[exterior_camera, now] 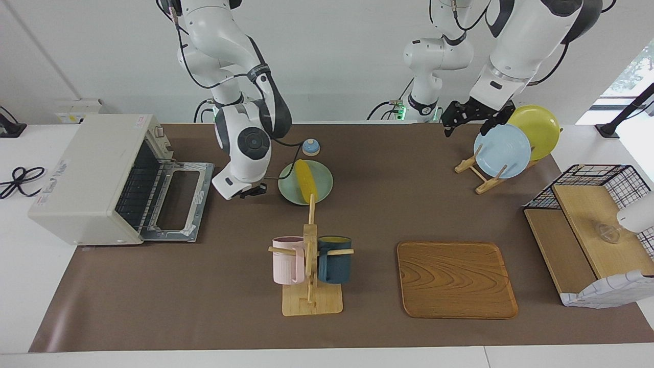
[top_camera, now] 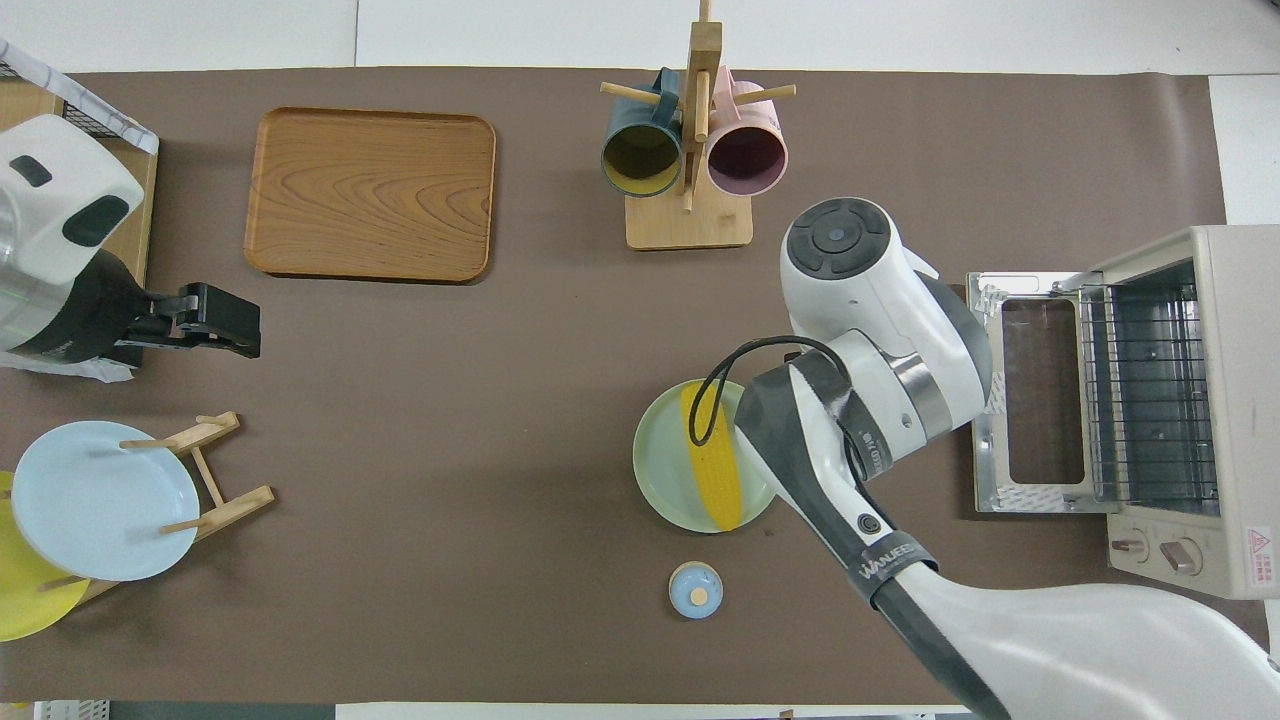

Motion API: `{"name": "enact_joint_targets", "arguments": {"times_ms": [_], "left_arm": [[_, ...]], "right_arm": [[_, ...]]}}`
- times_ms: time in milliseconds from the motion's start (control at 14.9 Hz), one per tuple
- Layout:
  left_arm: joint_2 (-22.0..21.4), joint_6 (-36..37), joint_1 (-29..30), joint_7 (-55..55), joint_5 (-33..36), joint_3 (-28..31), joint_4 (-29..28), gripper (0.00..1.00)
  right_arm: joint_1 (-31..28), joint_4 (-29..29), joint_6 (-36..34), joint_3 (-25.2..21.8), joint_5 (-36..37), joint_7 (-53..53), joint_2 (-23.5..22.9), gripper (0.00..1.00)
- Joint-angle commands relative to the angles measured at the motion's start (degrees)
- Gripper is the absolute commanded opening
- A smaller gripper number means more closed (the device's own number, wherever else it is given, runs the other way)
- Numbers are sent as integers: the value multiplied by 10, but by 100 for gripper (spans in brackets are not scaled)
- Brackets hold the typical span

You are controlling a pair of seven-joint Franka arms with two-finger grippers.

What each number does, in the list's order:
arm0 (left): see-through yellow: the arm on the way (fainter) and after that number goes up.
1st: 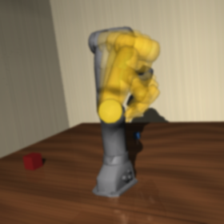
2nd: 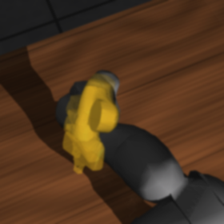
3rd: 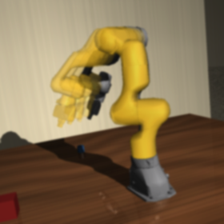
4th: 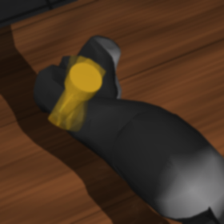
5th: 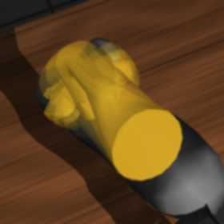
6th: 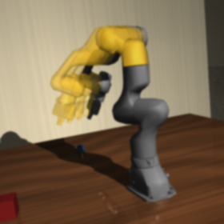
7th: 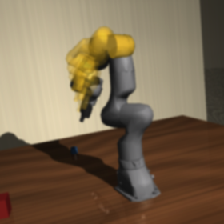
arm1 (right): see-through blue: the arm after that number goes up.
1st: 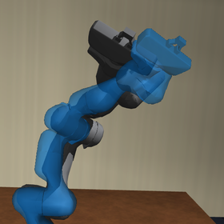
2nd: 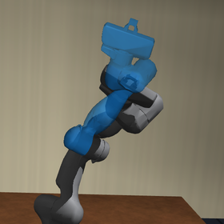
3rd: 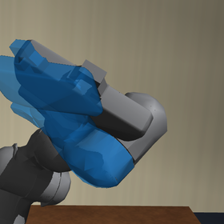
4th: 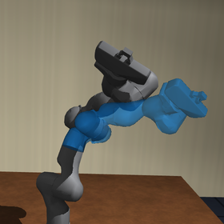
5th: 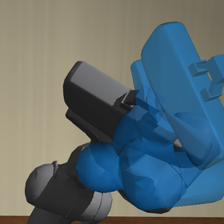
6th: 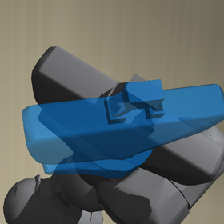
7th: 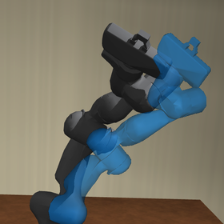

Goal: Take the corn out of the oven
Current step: 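Reach the left gripper to the corn while the right gripper withdraws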

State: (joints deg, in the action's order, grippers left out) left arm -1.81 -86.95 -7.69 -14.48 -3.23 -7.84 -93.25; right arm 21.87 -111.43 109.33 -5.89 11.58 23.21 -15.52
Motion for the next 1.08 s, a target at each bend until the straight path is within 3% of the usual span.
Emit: {"name": "enact_joint_targets", "arguments": {"times_ms": [0, 269, 1008], "left_arm": [[3, -47, -41, -46, -12, 4, -23, 100], [23, -124, -116, -119, -25, 4, -64, 100], [234, -389, -339, -420, -8, 8, -63, 100]], "right_arm": [[-36, -75, 57, 8, 24, -23, 39, 0], [-49, -85, 61, 8, 31, -55, 41, 0], [-97, -121, 102, 8, 31, -105, 48, 0]]}}
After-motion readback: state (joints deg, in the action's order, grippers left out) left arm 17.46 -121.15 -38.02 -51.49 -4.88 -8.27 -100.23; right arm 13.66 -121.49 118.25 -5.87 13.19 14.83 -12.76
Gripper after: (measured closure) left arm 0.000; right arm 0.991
